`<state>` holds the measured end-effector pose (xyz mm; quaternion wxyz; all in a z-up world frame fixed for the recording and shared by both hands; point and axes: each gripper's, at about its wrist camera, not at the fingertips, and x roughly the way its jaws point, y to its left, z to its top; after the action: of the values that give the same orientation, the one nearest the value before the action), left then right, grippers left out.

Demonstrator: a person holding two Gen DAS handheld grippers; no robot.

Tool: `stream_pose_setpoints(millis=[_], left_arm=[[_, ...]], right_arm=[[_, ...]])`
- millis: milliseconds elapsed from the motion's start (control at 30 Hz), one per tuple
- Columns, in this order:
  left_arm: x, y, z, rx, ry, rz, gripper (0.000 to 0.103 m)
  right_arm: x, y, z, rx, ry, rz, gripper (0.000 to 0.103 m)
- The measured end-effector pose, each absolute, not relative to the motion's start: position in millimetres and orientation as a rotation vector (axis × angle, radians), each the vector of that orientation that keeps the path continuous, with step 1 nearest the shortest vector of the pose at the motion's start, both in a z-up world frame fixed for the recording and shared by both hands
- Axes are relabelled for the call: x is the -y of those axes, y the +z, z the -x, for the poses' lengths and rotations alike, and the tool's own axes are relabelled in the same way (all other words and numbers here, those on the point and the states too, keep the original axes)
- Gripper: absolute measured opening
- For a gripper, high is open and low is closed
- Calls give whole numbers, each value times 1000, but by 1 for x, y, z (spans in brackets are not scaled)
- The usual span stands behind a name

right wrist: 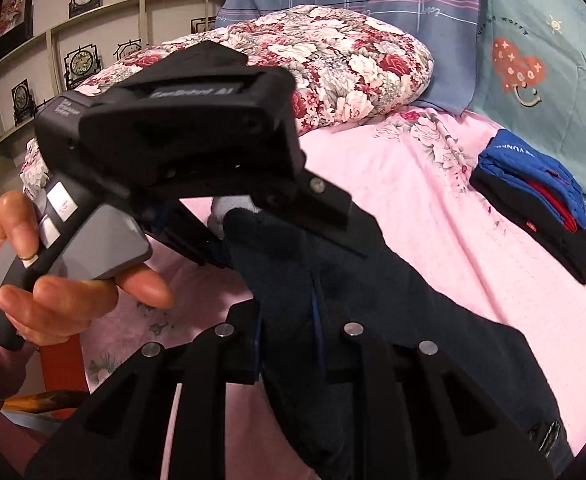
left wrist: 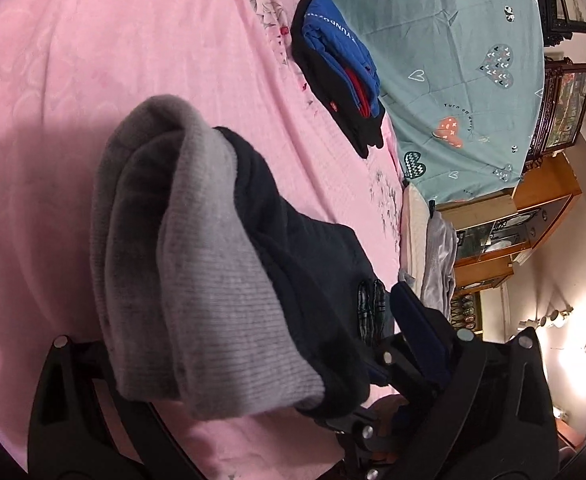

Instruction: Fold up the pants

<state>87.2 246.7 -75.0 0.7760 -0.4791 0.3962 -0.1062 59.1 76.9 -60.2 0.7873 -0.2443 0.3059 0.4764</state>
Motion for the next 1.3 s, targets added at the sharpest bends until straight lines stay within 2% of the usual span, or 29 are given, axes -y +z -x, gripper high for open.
stream_pose_setpoints(millis=[233, 300, 333, 367, 433, 567, 700, 800, 933, 1133, 1300], left_arm=[[-234, -73, -89, -913, -184, 890, 92], [-233, -75, -91, -927, -153, 873, 72], [-235, -79, -93, -945, -141, 880, 48], [-238, -83, -92, -952, -147, 898, 36], [-243, -88, -89, -939, -134, 931, 30], [-240, -77, -82, -878, -164, 940, 27], [-232, -53, -77, -774, -244, 959, 26], [-216, -33, -79, -722, -322, 955, 26], [-181, -8, -92, -684, -434, 920, 25], [-100, 2, -142, -729, -605, 882, 25], [-18, -13, -185, -864, -667, 771, 25]], right_arm=[[-57, -51, -50, -649, 1043, 479, 21], [-41, -46, -46, -647, 1048, 434, 21], [-31, -44, -46, -650, 1042, 405, 21], [-22, -41, -47, -651, 1027, 380, 21], [8, -34, -54, -659, 945, 308, 21], [75, -22, -74, -669, 732, 180, 21], [124, -34, -97, -790, 609, 64, 18], [130, -70, -111, -955, 590, 72, 18], [135, -74, -115, -970, 606, 9, 15], [145, -74, -118, -975, 633, -62, 15], [171, -52, -95, -927, 668, -70, 16]])
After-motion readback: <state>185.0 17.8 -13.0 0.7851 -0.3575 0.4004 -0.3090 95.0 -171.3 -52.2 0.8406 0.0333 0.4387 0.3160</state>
